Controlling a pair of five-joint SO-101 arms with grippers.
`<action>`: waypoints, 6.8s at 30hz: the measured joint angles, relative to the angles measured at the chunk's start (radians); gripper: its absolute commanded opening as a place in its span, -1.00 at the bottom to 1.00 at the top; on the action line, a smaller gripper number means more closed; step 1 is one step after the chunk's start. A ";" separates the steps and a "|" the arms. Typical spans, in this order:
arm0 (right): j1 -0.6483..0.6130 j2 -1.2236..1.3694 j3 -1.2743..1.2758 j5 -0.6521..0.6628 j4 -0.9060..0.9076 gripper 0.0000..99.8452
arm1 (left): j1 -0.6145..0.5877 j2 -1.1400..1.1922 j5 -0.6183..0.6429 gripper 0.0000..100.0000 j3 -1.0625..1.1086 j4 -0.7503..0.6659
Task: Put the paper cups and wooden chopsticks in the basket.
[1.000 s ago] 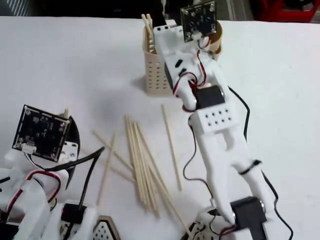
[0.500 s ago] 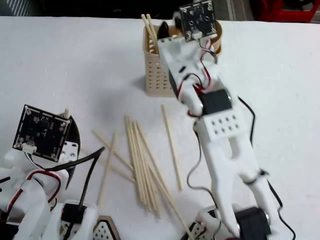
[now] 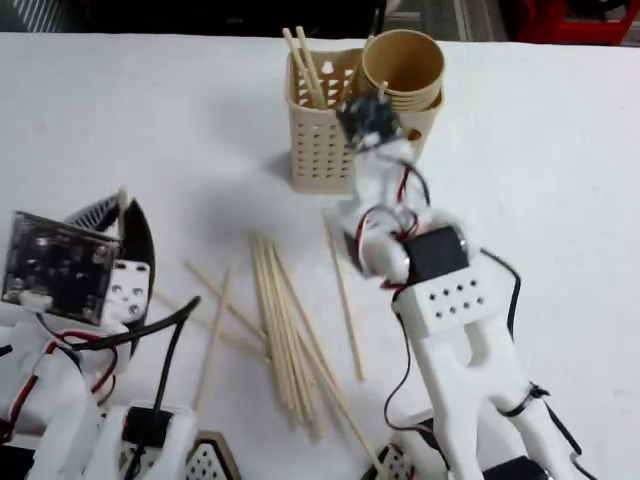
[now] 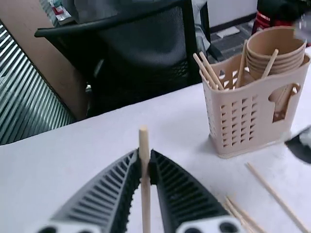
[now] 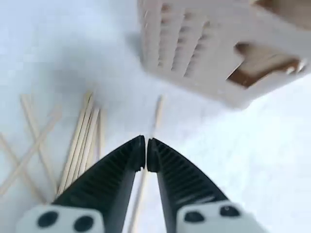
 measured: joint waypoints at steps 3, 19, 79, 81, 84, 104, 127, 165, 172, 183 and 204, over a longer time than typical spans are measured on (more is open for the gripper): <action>-0.037 -0.035 0.110 0.000 -0.021 -0.96 | 0.002 0.000 0.055 -0.95 0.000 -0.074; -0.041 -0.078 0.448 0.000 -0.311 -0.96 | 0.130 0.002 0.210 -0.95 0.000 -0.595; 0.026 -0.078 0.491 0.000 -0.370 -0.96 | 0.216 0.611 0.066 -0.61 0.068 -0.689; 0.031 -0.078 0.491 0.000 -0.370 -0.96 | 0.201 0.528 0.043 -0.61 0.083 -0.626; 0.029 -0.078 0.491 0.000 -0.370 -0.96 | 0.180 0.417 0.014 -0.61 0.137 -0.543; -0.164 -0.078 0.491 0.000 -0.319 -0.96 | -0.292 0.133 -0.072 -0.61 0.430 -0.152; -0.170 -0.078 0.491 0.000 -0.318 -0.96 | -0.862 0.133 -0.358 -0.61 0.907 -0.287; -0.170 -0.078 0.491 0.000 -0.318 -0.96 | -0.789 1.458 -0.219 -0.84 0.362 -0.578; -0.170 -0.078 0.491 0.000 -0.318 -0.96 | -0.735 1.470 -0.219 -0.84 0.305 -0.578; -0.170 -0.078 0.491 0.000 -0.318 -0.96 | -0.690 1.485 -0.129 -0.93 0.219 -0.582; -0.169 -0.078 0.491 0.000 -0.318 -0.96 | -0.598 1.494 -0.127 -0.96 0.017 -0.470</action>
